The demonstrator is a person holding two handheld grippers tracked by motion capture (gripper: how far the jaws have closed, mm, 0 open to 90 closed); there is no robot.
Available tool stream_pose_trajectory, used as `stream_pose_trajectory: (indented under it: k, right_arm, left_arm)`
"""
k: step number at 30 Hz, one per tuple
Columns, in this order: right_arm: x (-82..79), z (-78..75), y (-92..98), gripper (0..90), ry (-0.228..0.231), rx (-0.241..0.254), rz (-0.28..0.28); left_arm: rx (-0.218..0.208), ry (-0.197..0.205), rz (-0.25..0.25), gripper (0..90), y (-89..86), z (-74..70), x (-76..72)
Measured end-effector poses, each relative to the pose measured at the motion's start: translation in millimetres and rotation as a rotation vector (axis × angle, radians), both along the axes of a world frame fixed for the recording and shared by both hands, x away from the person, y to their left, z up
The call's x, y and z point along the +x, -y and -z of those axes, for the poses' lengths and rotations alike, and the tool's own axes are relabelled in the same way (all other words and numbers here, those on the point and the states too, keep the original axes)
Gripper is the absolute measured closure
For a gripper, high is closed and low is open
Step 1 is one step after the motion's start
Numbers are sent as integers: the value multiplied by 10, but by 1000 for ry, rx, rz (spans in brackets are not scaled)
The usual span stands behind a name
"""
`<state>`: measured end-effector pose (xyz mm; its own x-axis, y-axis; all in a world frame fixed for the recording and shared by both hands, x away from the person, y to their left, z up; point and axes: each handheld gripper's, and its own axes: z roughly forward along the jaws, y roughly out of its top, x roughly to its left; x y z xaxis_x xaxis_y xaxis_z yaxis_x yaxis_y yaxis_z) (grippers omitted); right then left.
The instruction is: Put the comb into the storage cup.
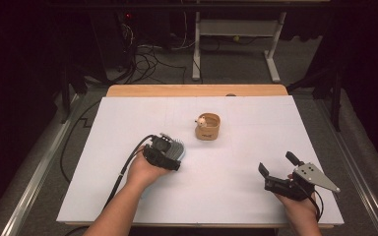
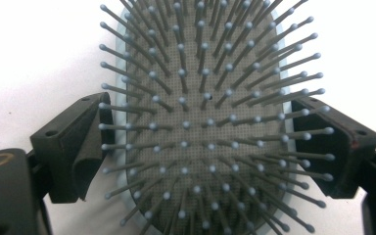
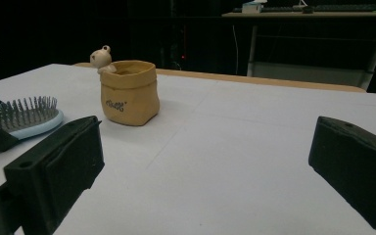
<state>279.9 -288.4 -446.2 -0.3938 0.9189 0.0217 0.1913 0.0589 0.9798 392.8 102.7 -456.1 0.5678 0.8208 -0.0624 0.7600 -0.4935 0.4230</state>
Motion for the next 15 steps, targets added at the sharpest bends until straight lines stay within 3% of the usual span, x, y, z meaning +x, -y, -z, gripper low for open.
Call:
stream_pose_trajectory:
  k: [12,15]
  right_arm:
    - [1,-2,1,5,2,-2,2]
    - [2,-1,7,6,2,-2,5]
  left_arm:
    - [5,-20,-14,109,50,2,34]
    - [15,-23,0,43,79,20,31]
